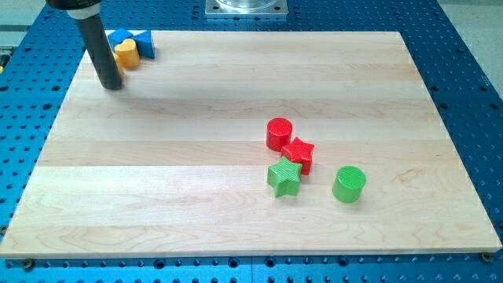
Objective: Push the yellow hexagon close to the yellow heart
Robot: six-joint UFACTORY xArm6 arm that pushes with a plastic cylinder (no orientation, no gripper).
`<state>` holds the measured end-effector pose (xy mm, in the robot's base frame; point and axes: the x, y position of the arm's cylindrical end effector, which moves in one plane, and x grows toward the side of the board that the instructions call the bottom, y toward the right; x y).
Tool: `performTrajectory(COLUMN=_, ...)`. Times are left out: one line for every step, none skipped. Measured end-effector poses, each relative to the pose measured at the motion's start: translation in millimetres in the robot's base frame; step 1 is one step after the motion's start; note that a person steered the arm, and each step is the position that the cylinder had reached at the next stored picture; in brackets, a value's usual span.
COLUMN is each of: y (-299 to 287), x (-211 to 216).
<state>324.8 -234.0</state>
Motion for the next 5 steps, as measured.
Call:
performTrajectory(y=0, x=-6)
performTrajectory(y=0, x=-6)
performTrajectory(y=0, x=-6)
performTrajectory(y=5, x=12)
performTrajectory(y=35, x=43)
